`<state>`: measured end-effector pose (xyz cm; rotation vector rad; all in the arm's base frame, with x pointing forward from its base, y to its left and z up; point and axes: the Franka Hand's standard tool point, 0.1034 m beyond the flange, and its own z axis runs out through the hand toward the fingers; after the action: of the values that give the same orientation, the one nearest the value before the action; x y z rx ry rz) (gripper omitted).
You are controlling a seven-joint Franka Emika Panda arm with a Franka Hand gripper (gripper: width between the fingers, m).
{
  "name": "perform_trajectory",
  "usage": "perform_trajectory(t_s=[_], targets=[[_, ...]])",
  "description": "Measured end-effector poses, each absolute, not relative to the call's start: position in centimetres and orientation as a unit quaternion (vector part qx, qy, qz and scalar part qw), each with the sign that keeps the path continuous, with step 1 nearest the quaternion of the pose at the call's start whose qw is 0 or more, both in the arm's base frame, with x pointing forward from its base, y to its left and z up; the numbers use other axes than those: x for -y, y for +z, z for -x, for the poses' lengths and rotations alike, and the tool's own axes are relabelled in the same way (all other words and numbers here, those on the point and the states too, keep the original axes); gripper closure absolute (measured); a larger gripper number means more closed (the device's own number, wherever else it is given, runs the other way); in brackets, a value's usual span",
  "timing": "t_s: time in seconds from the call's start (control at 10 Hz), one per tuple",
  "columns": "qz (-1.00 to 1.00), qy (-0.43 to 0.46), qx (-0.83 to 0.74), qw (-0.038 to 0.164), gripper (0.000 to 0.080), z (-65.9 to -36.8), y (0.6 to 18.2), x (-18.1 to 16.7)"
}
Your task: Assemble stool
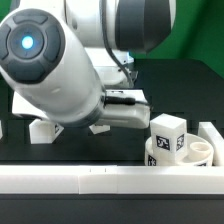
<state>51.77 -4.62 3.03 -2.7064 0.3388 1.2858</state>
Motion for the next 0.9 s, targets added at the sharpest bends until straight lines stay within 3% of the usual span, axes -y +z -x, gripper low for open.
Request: perform_trajectory(t_s=[0.3, 0.4, 0.9], targets=[[0.909, 0.399, -0.101, 0.068, 0.0795, -53.8, 8.6, 3.0], [0.917, 0.381, -0.098, 0.068, 0.0798, -54.4, 9.6, 3.0], [0.941, 0.318, -0.096, 0.066, 0.0798, -55.2, 9.4, 3.1]])
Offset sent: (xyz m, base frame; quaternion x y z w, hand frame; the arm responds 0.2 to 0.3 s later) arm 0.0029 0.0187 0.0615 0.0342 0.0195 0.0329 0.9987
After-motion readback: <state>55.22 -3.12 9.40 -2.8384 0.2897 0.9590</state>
